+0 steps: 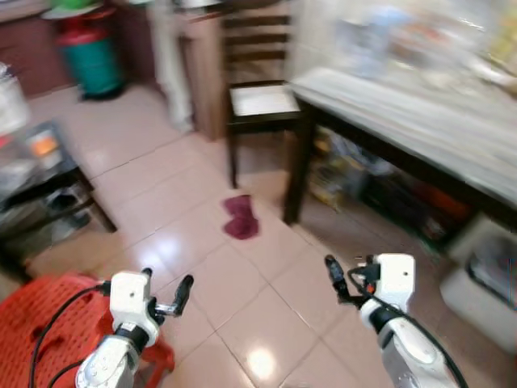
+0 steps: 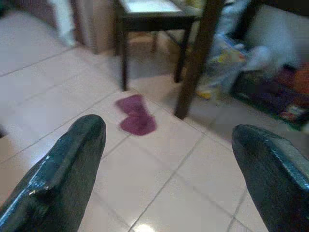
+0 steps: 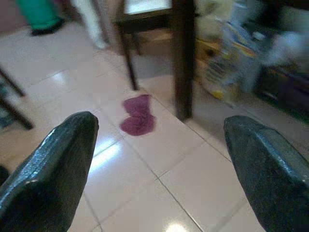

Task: Setting the table

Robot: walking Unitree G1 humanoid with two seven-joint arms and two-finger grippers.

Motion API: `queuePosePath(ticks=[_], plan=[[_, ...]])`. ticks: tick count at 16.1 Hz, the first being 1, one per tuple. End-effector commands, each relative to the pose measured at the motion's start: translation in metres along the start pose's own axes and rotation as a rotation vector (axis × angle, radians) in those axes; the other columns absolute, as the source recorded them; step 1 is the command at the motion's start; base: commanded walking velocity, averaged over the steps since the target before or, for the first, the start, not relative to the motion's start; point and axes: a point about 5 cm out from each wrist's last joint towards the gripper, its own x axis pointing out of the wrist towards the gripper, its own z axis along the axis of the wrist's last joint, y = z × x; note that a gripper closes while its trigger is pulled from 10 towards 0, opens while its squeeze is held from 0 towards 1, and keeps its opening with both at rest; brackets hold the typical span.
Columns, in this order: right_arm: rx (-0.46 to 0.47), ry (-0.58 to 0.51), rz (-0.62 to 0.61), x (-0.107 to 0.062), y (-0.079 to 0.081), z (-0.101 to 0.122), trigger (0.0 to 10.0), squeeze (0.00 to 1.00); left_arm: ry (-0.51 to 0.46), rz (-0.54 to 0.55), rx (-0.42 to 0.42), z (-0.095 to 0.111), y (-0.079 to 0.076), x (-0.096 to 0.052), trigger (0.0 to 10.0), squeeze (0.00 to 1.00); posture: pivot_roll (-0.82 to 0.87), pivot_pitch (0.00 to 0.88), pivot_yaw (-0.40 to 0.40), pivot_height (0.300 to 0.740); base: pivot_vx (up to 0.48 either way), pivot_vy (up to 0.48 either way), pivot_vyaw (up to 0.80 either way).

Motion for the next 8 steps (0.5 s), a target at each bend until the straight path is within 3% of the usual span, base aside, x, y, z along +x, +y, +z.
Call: queuePosePath(ticks=[1, 8], plan=[[0.007, -0.015, 0.003, 0.001, 0.001, 0.004, 10.0, 0.0, 0.025, 0.011, 0.004, -0.004, 0.004, -0.005, 10.0, 0.0, -0.09, 0.078, 0.029, 0.74, 0.0, 0.0, -0.79], [0.005, -0.018, 0.001, 0.002, 0.001, 0.005, 10.0, 0.0, 0.043, -0.005, -0.004, -0.016, 0.006, -0.003, 10.0, 0.0, -0.09, 0.073, 0.032, 0.74, 0.035, 0.0, -0.79]])
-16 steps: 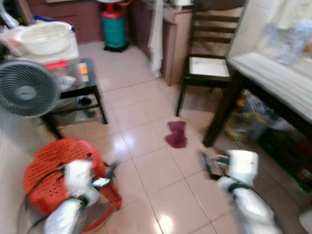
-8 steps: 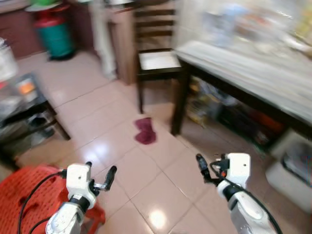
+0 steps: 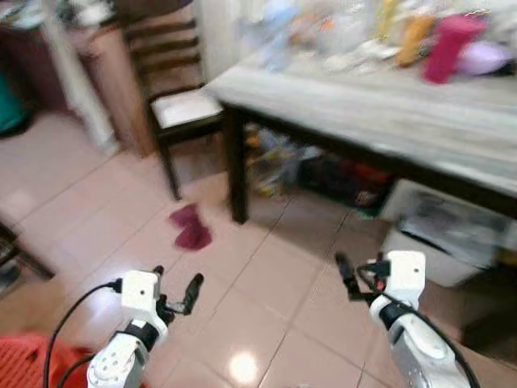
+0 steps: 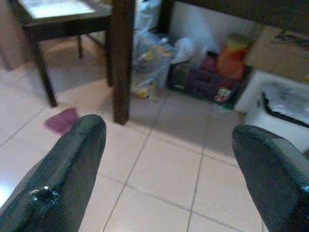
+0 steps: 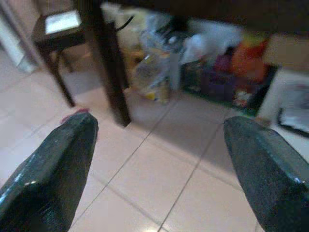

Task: Setting the table

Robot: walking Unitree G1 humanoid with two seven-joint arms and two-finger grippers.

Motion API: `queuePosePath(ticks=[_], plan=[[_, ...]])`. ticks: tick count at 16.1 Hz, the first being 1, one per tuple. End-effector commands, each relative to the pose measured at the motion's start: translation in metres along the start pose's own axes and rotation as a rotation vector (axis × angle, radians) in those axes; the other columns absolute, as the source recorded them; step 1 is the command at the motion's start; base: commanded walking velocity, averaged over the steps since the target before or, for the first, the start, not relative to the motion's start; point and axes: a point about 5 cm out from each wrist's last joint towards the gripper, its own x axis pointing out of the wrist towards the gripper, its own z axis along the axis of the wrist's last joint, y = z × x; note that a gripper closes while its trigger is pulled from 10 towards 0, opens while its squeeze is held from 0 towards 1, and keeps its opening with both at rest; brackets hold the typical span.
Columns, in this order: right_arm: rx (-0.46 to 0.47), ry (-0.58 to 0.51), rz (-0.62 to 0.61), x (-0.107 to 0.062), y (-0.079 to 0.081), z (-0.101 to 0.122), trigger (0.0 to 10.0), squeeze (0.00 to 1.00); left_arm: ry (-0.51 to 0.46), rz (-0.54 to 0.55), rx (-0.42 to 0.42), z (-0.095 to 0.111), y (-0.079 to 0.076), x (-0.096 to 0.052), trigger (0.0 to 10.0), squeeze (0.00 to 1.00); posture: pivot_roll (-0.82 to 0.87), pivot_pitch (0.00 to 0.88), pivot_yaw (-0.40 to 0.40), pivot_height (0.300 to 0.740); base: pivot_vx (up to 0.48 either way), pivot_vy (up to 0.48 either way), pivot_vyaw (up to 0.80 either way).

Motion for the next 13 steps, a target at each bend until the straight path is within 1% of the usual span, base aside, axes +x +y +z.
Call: queuePosePath(ticks=[1, 6, 7, 8, 9, 11, 12, 13], plan=[[0.014, 0.002, 0.009, 0.0, 0.005, -0.001, 10.0, 0.0, 0.025, 0.014, 0.003, -0.007, 0.006, -0.003, 10.0, 0.0, -0.09, 0.073, 0.032, 0.74, 0.259, 0.0, -0.79], [0.007, -0.007, 0.009, 0.001, 0.005, 0.001, 10.0, 0.0, 0.05, 0.016, -0.002, -0.022, 0.014, 0.0, 10.0, 0.0, -0.09, 0.068, 0.035, 0.74, 0.268, 0.0, -0.79], [0.003, -0.016, 0.011, 0.001, 0.006, 0.002, 10.0, 0.0, 0.043, 0.02, -0.002, -0.023, 0.015, 0.0, 10.0, 0.0, -0.09, 0.068, 0.035, 0.74, 0.27, 0.0, -0.8], [-0.003, -0.04, 0.014, 0.002, 0.007, 0.008, 10.0, 0.0, 0.009, 0.036, -0.007, -0.021, 0.017, 0.003, 10.0, 0.0, -0.09, 0.068, 0.031, 0.74, 0.0, 0.0, -0.59], [-0.005, -0.074, 0.012, 0.003, 0.008, 0.017, 10.0, 0.0, -0.058, 0.072, 0.011, -0.008, 0.021, 0.009, 10.0, 0.0, -0.09, 0.068, 0.029, 0.74, 0.0, 0.0, 0.0], [-0.031, -0.113, 0.01, 0.002, 0.007, 0.025, 10.0, 0.0, -0.144, 0.098, 0.014, 0.012, 0.018, 0.013, 10.0, 0.0, -0.1, 0.069, 0.023, 0.74, 0.0, 0.0, 0.0], [-0.055, -0.141, -0.032, 0.001, 0.004, 0.033, 10.0, 0.0, -0.24, 0.121, 0.038, 0.034, 0.012, 0.015, 10.0, 0.0, -0.1, 0.07, 0.022, 0.74, 0.0, 0.0, 0.0], [-0.103, -0.146, -0.069, 0.003, 0.001, 0.037, 10.0, 0.0, -0.278, 0.139, 0.052, 0.046, 0.008, 0.016, 10.0, 0.0, -0.1, 0.072, 0.021, 0.74, 0.0, 0.0, 0.0]])
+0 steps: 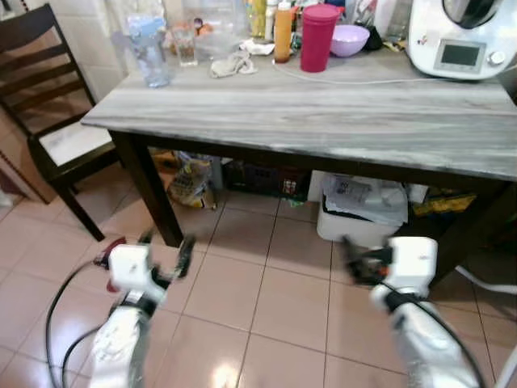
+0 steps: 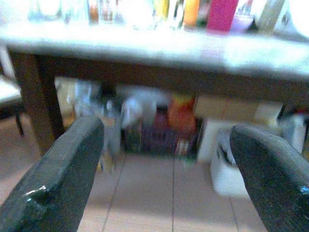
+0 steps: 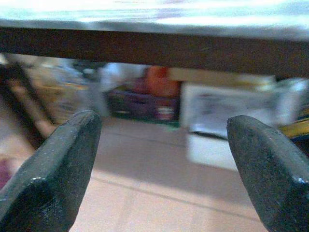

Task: Setting the table

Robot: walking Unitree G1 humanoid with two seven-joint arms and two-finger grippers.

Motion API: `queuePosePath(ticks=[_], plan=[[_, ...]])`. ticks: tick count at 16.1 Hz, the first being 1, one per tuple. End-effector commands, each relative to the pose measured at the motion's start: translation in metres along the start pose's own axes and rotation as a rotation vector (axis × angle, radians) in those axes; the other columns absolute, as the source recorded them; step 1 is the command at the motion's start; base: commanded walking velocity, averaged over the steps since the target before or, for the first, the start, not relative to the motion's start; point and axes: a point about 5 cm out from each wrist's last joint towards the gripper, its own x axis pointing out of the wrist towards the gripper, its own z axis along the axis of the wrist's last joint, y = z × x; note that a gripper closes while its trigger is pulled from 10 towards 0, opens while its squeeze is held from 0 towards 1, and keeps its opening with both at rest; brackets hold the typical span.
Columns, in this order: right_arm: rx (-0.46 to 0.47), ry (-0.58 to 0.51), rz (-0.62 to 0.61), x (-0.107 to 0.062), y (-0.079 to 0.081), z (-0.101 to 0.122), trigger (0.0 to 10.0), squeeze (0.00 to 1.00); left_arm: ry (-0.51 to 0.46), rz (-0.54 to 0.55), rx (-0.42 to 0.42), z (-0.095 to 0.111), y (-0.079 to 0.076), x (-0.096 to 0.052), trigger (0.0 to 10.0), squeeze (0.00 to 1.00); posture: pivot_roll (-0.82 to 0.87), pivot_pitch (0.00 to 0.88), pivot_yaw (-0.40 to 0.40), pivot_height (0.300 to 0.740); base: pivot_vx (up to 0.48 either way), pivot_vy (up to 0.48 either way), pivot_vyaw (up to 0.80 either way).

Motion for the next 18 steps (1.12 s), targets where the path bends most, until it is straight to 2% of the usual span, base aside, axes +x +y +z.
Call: queuePosePath(ticks=[1, 2, 4, 8, 10, 14, 18], plan=[[-0.034, -0.054, -0.021, 0.003, 0.005, 0.013, 10.0, 0.0, 0.018, 0.063, 0.021, 0.003, 0.01, -0.006, 10.0, 0.0, -0.1, 0.072, 0.021, 0.74, 0.0, 0.0, 0.0], [0.003, -0.094, -0.001, 0.004, 0.007, 0.02, 10.0, 0.0, -0.001, 0.057, 0.035, 0.009, 0.005, -0.004, 10.0, 0.0, -0.1, 0.072, 0.022, 0.74, 0.0, 0.0, 0.0], [-0.059, -0.128, -0.001, 0.003, 0.007, 0.026, 10.0, 0.0, -0.002, 0.061, 0.044, 0.014, 0.001, -0.002, 10.0, 0.0, -0.1, 0.072, 0.023, 0.74, 0.0, 0.0, 0.0], [-0.032, -0.128, -0.013, -0.003, 0.007, 0.025, 10.0, 0.0, 0.014, 0.065, 0.056, 0.029, -0.011, -0.003, 10.0, 0.0, -0.11, 0.078, 0.028, 0.74, 0.0, 0.0, 0.0], [-0.026, -0.113, -0.015, -0.003, 0.007, 0.023, 10.0, 0.0, 0.041, 0.061, 0.046, 0.028, -0.015, -0.004, 10.0, 0.0, -0.11, 0.078, 0.029, 0.74, 0.0, 0.0, 0.0], [-0.015, -0.101, -0.014, -0.003, 0.007, 0.021, 10.0, 0.0, 0.088, 0.089, 0.044, 0.027, -0.015, -0.004, 10.0, 0.0, -0.11, 0.081, 0.028, 0.74, 0.0, 0.0, -0.71], [-0.011, -0.096, -0.002, -0.004, 0.009, 0.019, 10.0, 0.0, 0.124, 0.1, 0.055, 0.025, -0.016, -0.006, 10.0, 0.0, -0.11, 0.089, 0.026, 0.74, 0.0, 0.0, 0.0]])
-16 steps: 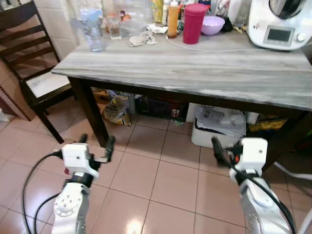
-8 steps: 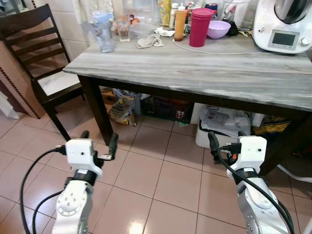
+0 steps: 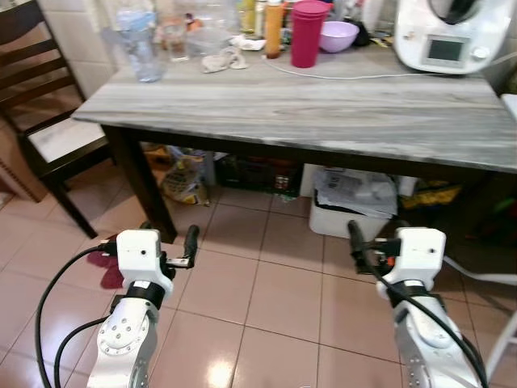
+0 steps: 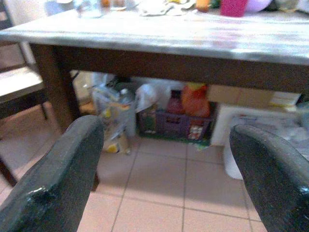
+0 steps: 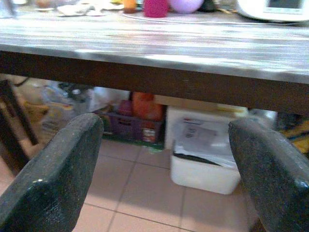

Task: Setting the table

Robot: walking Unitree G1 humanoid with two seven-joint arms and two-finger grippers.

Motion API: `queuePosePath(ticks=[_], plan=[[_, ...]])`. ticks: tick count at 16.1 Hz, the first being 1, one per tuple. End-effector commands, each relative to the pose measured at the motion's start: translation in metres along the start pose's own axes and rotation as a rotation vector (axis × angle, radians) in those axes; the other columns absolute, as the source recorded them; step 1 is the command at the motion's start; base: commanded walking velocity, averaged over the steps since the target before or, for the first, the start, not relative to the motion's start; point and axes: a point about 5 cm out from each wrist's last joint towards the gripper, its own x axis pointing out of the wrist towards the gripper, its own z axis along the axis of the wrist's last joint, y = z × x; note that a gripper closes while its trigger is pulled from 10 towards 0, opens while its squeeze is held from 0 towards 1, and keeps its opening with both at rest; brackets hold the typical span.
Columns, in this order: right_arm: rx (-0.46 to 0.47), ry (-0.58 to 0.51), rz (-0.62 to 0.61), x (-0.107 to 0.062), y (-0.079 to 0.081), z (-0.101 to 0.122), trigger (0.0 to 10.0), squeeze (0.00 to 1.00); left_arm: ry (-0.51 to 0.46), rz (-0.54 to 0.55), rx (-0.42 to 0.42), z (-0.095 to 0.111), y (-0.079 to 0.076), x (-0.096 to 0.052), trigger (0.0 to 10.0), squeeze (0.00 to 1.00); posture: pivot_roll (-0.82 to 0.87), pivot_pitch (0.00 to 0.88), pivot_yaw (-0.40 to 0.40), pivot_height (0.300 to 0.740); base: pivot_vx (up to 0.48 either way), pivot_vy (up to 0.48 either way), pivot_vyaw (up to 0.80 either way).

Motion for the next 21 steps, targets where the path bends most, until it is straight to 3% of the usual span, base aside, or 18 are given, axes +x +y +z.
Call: queuePosePath(ticks=[1, 12, 19, 21], plan=[[0.004, 0.0, 0.002, -0.001, -0.001, 0.001, 10.0, 0.0, 0.012, 0.015, 0.013, 0.0, 0.003, -0.002, 10.0, 0.0, -0.11, 0.089, 0.026, 0.74, -0.255, 0.0, 0.0], [0.011, 0.013, -0.013, -0.002, -0.002, -0.002, 10.0, 0.0, 0.04, 0.013, 0.028, -0.007, 0.008, -0.003, 10.0, 0.0, -0.11, 0.097, 0.032, 0.74, -0.285, 0.0, 0.0], [0.005, 0.012, -0.03, -0.001, -0.003, -0.001, 10.0, 0.0, 0.026, -0.047, 0.033, -0.009, 0.011, -0.001, 10.0, 0.0, -0.11, 0.096, 0.041, 0.74, 0.0, 0.0, 0.0], [0.001, 0.02, -0.035, -0.002, -0.003, -0.002, 10.0, 0.0, 0.026, -0.069, 0.014, -0.011, 0.007, 0.0, 10.0, 0.0, -0.11, 0.098, 0.04, 0.74, 0.0, -0.124, -0.8]])
